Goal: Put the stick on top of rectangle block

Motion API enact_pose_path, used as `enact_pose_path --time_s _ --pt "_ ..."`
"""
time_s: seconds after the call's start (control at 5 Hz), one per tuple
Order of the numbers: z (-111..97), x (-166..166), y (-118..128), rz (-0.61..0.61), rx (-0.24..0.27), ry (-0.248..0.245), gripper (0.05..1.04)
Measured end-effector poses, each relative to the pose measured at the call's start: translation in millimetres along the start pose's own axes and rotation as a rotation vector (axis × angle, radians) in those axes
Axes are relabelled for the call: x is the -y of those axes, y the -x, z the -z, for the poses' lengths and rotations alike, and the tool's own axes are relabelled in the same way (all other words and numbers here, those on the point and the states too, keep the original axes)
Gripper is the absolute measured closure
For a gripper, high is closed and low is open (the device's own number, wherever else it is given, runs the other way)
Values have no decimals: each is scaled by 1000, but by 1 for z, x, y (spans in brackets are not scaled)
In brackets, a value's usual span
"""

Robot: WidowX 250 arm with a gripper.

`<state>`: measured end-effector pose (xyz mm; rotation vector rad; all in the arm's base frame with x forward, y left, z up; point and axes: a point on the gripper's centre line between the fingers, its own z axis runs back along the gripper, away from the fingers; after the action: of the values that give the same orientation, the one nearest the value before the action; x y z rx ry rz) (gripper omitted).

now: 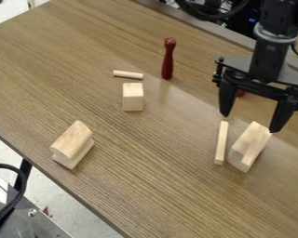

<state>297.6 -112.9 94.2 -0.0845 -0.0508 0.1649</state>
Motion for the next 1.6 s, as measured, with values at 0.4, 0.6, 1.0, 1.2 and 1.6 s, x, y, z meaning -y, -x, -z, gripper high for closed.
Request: enact_pose_path --time_s 0.4,0.6,1.0,1.2,1.6 --pt "14 -13 -5 -34 -24 -27 84" --pt "17 -28 -13 -77 -20 -39 84" --pt "28 -56 -25 -157 -34 -54 84" --pt "47 -57 -26 -174 -69 -52 84" --pt "72 -46 -30 -154 -99 -25 83"
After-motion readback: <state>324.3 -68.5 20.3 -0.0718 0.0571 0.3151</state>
